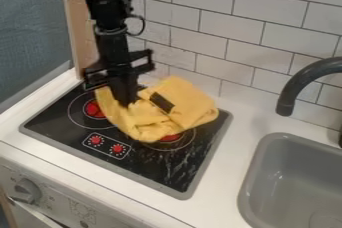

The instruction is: The robot arm unfolded the cloth from the right to the left

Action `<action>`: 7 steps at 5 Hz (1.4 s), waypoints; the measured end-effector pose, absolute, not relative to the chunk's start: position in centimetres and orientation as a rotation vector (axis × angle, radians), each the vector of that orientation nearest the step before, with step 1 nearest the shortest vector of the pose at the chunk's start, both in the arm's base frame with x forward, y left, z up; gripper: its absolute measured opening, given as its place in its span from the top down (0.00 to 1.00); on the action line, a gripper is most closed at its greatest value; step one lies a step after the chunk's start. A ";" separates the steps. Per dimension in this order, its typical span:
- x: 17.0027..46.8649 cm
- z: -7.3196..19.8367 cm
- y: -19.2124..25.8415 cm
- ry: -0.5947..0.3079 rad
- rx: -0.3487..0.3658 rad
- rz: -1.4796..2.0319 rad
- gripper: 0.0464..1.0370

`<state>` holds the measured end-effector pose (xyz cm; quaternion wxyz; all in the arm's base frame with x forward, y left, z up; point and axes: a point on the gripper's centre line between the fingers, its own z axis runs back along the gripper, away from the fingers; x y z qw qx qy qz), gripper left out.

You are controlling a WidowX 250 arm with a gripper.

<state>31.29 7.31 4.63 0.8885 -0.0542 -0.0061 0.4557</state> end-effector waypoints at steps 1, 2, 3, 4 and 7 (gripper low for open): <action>29.5 3.5 8.3 0.022 -0.072 0.973 1.00; 28.0 2.6 9.2 0.051 -0.028 0.991 1.00; 26.8 1.8 9.6 0.069 0.022 0.998 0.97; 26.5 1.4 9.7 0.077 0.036 1.000 0.81; 26.4 1.3 9.6 0.079 0.038 1.002 0.01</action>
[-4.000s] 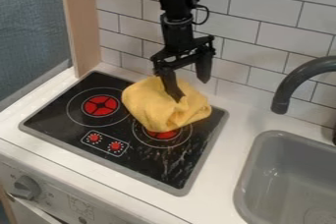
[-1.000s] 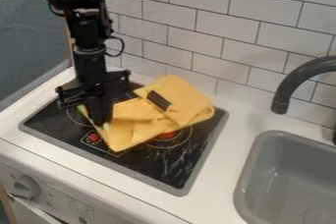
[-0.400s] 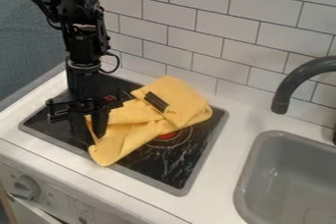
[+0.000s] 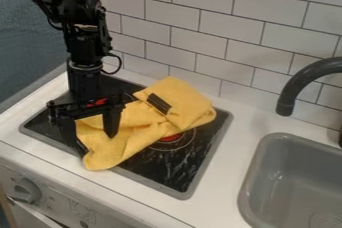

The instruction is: The robot arm unfolded the cloth from the right to the left

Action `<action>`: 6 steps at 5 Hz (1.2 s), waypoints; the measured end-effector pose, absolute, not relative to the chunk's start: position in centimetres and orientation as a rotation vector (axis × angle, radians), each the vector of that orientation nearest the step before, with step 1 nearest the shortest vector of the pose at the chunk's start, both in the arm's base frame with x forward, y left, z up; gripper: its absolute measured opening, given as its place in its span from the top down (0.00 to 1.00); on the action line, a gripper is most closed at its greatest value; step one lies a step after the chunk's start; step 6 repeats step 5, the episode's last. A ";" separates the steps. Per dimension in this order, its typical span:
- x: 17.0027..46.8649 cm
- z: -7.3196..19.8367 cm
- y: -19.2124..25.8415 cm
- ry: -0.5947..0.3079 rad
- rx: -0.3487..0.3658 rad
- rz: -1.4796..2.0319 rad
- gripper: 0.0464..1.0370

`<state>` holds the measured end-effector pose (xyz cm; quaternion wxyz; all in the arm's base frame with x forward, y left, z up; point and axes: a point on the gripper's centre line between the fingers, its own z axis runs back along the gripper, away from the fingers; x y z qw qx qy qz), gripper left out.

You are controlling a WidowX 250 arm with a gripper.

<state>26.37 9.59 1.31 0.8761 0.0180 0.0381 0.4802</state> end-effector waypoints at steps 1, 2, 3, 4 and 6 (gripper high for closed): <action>26.5 1.8 9.3 0.076 0.010 0.997 0.03; 27.0 3.8 8.6 0.036 -0.051 0.977 0.04; 27.6 5.7 7.7 0.008 -0.121 0.959 0.04; 28.0 6.3 7.6 -0.009 -0.137 0.948 0.04; 28.0 6.3 7.6 -0.008 -0.137 0.948 0.04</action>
